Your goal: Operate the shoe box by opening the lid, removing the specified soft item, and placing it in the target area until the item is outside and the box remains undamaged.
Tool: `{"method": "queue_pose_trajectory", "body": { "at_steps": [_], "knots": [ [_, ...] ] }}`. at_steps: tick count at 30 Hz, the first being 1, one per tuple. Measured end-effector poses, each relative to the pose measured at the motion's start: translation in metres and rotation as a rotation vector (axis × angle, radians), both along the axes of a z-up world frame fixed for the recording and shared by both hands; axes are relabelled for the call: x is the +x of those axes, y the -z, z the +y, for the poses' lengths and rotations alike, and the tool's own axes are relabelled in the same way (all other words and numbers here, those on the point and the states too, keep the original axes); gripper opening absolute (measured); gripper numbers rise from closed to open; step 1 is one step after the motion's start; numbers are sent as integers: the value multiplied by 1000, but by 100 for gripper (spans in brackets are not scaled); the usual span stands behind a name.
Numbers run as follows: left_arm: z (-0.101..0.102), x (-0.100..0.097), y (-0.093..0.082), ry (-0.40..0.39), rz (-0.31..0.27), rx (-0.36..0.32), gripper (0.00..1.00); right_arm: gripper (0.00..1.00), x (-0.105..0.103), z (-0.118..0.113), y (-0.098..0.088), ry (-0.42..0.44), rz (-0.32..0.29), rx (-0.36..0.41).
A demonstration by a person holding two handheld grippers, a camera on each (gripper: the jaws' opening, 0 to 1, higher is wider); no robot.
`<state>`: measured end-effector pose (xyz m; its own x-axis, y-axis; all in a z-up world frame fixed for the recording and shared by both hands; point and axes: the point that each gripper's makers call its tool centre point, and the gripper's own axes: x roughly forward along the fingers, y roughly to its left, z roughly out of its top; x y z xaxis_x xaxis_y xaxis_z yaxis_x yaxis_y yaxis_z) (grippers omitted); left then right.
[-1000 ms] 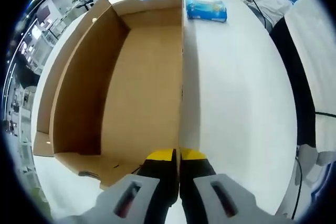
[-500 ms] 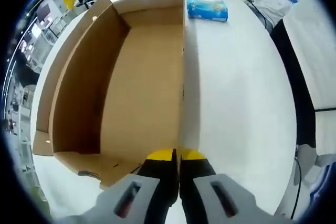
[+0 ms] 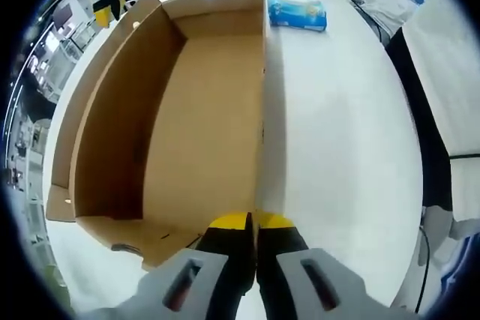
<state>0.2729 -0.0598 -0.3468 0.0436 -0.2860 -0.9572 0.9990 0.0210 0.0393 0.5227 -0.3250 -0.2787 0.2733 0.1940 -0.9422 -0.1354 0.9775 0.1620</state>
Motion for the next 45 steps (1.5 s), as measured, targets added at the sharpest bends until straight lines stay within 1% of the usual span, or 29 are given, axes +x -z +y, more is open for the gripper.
{"method": "queue_pose_trajectory", "body": {
  "at_steps": [4, 9, 10, 11, 13, 16, 18, 19, 20, 21, 22, 24, 27, 30, 32, 35, 36, 37, 41, 43, 44, 45],
  "knots": [
    [1, 0, -1, 0, 2, 0, 0, 21, 0, 1, 2, 14, 3, 6],
    [1, 1, 0, 2, 9, 1, 0, 21, 0, 6, 10, 41, 29, 10],
    [1, 0, 0, -1, 9, 2, 0, 20, 0, 3, 12, 45, 31, -16],
    [2, 0, 0, -1, 9, 1, 0, 19, 0, 3, 12, 47, 26, -28],
    [2, 0, 0, -1, 8, 1, 0, 19, 1, 3, 16, 47, 20, -32],
    [1, 0, 0, -2, 9, 1, 0, 19, -1, 5, 21, 24, 40, -43],
    [1, 0, 0, -4, 7, 1, 0, 19, 2, -1, 25, -4, 26, -96],
    [1, 0, 0, -4, 7, 1, 0, 19, 1, -2, 27, -16, 25, -107],
    [1, 0, 0, -4, 6, 1, 0, 19, -1, -3, 30, -8, 36, -113],
    [1, 1, 0, -3, 5, 1, 0, 18, -2, -3, 31, -3, 39, -109],
    [1, 1, 0, -2, 4, 0, 0, 18, -3, -4, 35, 24, 56, -88],
    [1, 1, 0, -3, 5, 1, 0, 18, -1, -9, 38, 56, 65, -85],
    [1, 2, 1, -7, 7, 4, 0, 15, -4, -12, 41, 57, 71, -90],
    [1, 1, 0, -8, 7, 3, 0, 13, -7, -12, 47, 41, 79, -102],
    [1, 1, 0, -7, 7, 3, 0, 13, -4, -13, 50, 46, 79, -100],
    [1, 1, 0, -7, 7, 3, 0, 11, -7, -11, 49, 53, 71, -99],
    [1, 1, 0, -7, 6, 2, 0, 10, -7, -10, 49, 46, 64, -102],
    [1, 1, 0, -6, 6, 2, 0, 9, -12, -8, 47, 31, 60, -109],
    [1, 1, 0, -7, 9, 2, 0, 9, -7, -11, 53, 37, 73, -101],
    [1, 1, 0, -8, 8, 3, 0, 3, -11, -4, 53, 46, 72, -71],
    [1, 1, 0, -8, 8, 3, 0, 1, -11, -3, 53, 47, 70, -66],
    [1, 1, 0, -8, 9, 2, 0, 0, -9, -4, 53, 51, 61, -80]
  ]
}}
